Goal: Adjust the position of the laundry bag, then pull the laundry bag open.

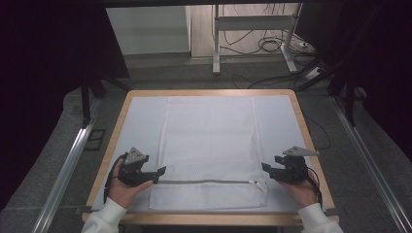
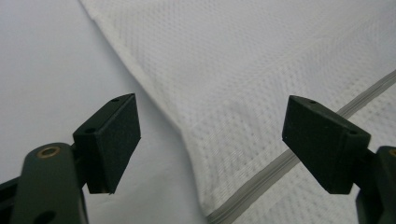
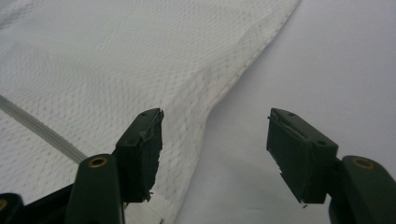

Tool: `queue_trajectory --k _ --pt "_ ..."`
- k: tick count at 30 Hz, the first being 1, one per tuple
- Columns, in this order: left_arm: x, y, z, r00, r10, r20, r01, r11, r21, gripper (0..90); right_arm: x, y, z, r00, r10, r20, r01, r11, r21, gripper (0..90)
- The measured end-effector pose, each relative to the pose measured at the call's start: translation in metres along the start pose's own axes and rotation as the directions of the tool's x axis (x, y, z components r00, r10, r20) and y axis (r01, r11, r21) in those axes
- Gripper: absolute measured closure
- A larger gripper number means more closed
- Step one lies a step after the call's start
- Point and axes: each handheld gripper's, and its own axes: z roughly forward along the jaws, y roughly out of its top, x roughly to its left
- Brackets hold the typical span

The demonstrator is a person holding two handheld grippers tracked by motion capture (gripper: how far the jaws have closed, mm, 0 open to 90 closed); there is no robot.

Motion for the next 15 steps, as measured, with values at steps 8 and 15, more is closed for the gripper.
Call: queue_trajectory --k 8,15 --pt "-0.020 0.012 0.002 0.9987 0.035 0.037 -0.034 0.9988 -0.035 21.1 0.005 -0.012 -0.014 1.0000 -0.008 0.000 0.008 1.000 -0.025 30.8" --pt "-0.027 0.015 0.009 0.9966 0.052 0.063 -0.050 0.9982 -0.034 23.6 0.011 -0.019 -0.021 0.9999 -0.016 0.000 0.016 1.000 -0.027 33.1"
